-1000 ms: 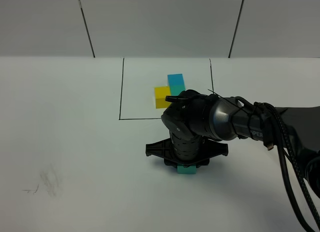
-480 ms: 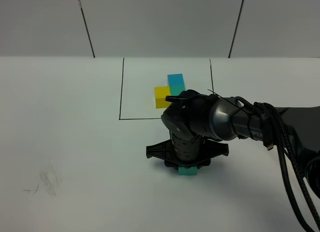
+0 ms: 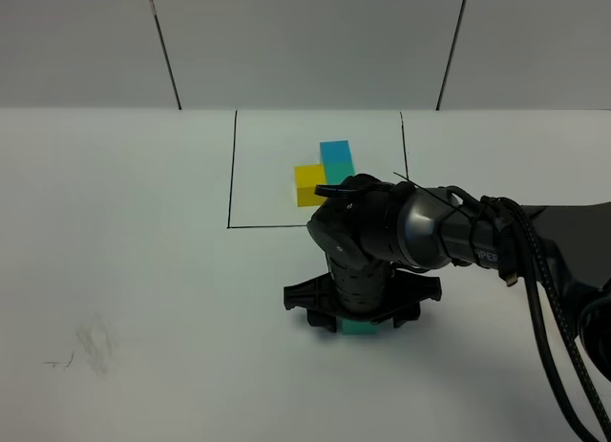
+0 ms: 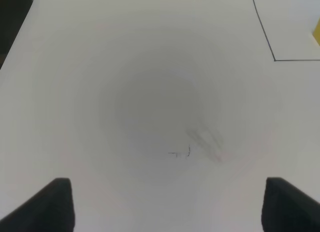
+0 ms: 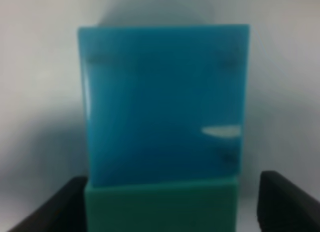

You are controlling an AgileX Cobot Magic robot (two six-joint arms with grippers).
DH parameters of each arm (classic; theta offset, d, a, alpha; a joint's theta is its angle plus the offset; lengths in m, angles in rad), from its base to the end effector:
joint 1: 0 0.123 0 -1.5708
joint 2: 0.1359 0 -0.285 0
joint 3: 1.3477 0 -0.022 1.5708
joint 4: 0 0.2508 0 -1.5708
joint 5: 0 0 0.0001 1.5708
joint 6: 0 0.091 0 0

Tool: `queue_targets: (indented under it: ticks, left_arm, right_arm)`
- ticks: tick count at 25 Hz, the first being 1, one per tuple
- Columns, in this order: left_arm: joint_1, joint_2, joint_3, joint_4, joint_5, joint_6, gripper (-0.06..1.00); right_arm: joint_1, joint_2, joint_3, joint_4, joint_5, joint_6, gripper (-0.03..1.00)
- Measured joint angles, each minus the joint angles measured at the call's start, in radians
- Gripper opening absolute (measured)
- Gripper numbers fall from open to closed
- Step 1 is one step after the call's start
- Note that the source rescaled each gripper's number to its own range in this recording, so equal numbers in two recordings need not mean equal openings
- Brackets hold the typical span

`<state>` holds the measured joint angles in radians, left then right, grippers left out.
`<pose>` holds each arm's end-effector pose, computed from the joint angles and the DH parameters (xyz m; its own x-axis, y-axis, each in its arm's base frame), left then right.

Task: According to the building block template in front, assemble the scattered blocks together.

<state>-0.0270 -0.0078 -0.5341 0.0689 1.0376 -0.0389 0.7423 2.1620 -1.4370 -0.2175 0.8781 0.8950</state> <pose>-0.0093 0.0057 0.2887 -0.3960 0.0069 -0.9182 -0.0290 0.9994 0.0200 0.3123 0.2659 0.1147 -0.9867 0.0117 -0.1620 0.0241 0.9969 -0.0751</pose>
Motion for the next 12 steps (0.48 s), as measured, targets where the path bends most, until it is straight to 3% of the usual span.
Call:
queue_targets:
  ticks: [8,12]
  left_arm:
    - [0.000,0.000,0.000,0.000,0.000,0.000,0.71]
    - [0.000,0.000,0.000,0.000,0.000,0.000,0.71]
  right_arm:
    - [0.002,0.002,-0.128,0.045,0.169,-0.131,0.93]
    - [0.021,-0.019,-0.187,0.048,0.196,-0.174,1.00]
